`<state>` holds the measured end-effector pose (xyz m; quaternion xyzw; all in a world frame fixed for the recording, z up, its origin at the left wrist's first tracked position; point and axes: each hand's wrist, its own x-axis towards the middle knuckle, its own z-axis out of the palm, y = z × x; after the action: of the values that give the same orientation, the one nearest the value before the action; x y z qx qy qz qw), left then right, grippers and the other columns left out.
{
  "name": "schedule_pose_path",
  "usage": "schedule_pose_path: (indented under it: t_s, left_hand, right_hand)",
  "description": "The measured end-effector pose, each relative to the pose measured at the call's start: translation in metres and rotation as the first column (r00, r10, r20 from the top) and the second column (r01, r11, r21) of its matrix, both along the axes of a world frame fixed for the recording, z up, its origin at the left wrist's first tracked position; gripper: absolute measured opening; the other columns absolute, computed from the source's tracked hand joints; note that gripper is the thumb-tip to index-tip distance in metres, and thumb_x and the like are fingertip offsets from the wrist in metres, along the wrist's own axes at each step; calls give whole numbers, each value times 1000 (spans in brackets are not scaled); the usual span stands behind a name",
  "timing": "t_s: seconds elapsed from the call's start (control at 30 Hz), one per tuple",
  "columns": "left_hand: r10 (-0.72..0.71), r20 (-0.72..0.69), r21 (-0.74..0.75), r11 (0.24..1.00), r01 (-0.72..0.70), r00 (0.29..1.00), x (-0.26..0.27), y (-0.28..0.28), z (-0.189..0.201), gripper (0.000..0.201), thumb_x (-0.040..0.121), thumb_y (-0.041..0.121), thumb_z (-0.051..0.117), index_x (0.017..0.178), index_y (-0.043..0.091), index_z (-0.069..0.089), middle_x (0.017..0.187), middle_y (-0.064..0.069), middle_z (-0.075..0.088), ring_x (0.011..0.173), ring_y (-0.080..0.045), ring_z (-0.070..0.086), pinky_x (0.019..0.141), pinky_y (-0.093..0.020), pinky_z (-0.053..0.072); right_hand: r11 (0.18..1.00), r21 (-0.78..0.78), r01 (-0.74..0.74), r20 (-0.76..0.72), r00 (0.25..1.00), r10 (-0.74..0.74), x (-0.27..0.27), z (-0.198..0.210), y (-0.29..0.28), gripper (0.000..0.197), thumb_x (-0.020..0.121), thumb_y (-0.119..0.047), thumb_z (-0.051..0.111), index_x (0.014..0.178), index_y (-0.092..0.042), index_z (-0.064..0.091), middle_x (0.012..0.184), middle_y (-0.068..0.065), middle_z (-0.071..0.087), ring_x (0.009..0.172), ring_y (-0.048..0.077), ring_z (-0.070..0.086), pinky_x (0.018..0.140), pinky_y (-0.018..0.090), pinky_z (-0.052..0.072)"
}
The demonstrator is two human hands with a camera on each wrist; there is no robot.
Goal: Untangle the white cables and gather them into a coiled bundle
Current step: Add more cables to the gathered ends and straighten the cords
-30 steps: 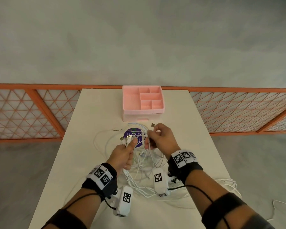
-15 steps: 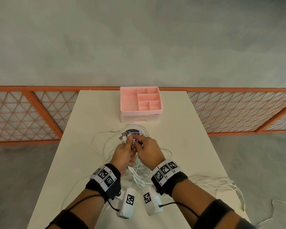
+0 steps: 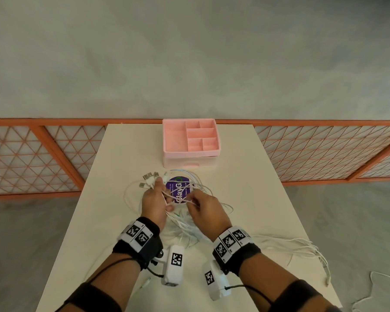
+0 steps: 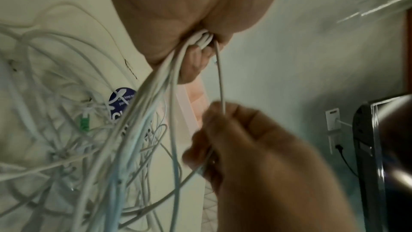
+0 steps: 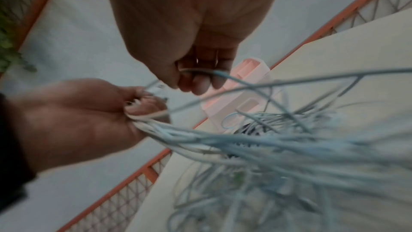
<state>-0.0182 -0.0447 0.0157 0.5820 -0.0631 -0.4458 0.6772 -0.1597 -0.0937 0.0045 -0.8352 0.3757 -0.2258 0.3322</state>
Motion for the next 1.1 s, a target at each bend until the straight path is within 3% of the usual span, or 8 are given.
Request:
schedule_pose_path:
  t_s: [0.17, 0.27, 0.43, 0.67, 0.73, 0.9, 1.0, 1.1]
  left_hand:
    - [88, -151, -185, 976, -116, 985, 17, 1, 10, 43, 106, 39, 42, 69, 16, 44, 56, 0, 47, 56, -19, 57, 59, -32, 51]
    - [19, -166, -231, 971, -57, 986, 8, 3, 10, 45, 105, 42, 42, 68, 17, 42, 51, 2, 36, 43, -16, 44, 64, -40, 56]
    - [-116, -137, -206, 975, 87, 984, -10, 5, 16, 45, 103, 49, 42, 68, 20, 36, 52, 6, 25, 38, -8, 22, 38, -17, 23]
    - [-200, 67, -111, 972, 206, 978, -13, 7, 16, 44, 97, 38, 60, 65, 21, 35, 55, 3, 23, 41, -10, 20, 41, -18, 17]
    - [-205, 117, -126, 967, 219, 972, -13, 6, 15, 44, 95, 31, 64, 65, 20, 35, 54, 5, 23, 43, -11, 19, 42, -20, 16]
    - [-142, 188, -159, 972, 173, 972, -11, -2, 21, 33, 91, 31, 71, 85, 5, 52, 65, -8, 46, 43, -11, 27, 40, -21, 24]
    - [-151, 181, -165, 969, 181, 972, -13, -7, 24, 55, 82, 36, 78, 98, -13, 58, 78, -14, 51, 42, -11, 29, 40, -23, 27]
    - [-254, 149, -200, 939, 280, 956, -14, -7, 26, 29, 93, 27, 67, 88, 0, 63, 76, -13, 55, 43, -8, 28, 39, -21, 27]
  right_hand:
    - [986, -44, 164, -208, 963, -169, -38, -31, -23, 7, 91, -21, 62, 90, -17, 68, 92, 3, 60, 89, 20, 52, 79, 33, 47]
    - [984, 8, 176, -314, 935, -164, -41, -35, -26, 7, 91, -22, 59, 86, -22, 64, 87, 3, 64, 85, 23, 60, 75, 35, 51]
    - [923, 303, 236, -374, 920, -112, -39, -31, -28, 13, 92, -23, 56, 81, -20, 63, 70, 0, 70, 54, 10, 64, 51, 21, 51]
    - [697, 708, 116, 119, 953, -280, -26, 15, -32, 31, 92, -4, 43, 85, 8, 70, 71, 22, 68, 49, 22, 54, 50, 27, 41]
    - [730, 683, 18, 225, 946, -234, -20, 35, -33, 35, 98, -14, 46, 83, 6, 70, 67, 19, 66, 49, 21, 52, 50, 27, 40]
    - [832, 526, -177, 259, 965, 42, -10, 67, -34, 16, 93, 5, 48, 96, -10, 51, 68, 13, 67, 55, 23, 55, 53, 28, 44]
    - [837, 497, -231, 296, 951, 86, -7, 77, -34, 18, 95, 7, 45, 95, -11, 44, 69, 13, 65, 56, 23, 55, 57, 30, 47]
    - [850, 465, -247, 428, 903, 28, -2, 87, -33, 17, 97, 8, 45, 95, -8, 43, 72, 19, 63, 61, 24, 54, 60, 30, 48]
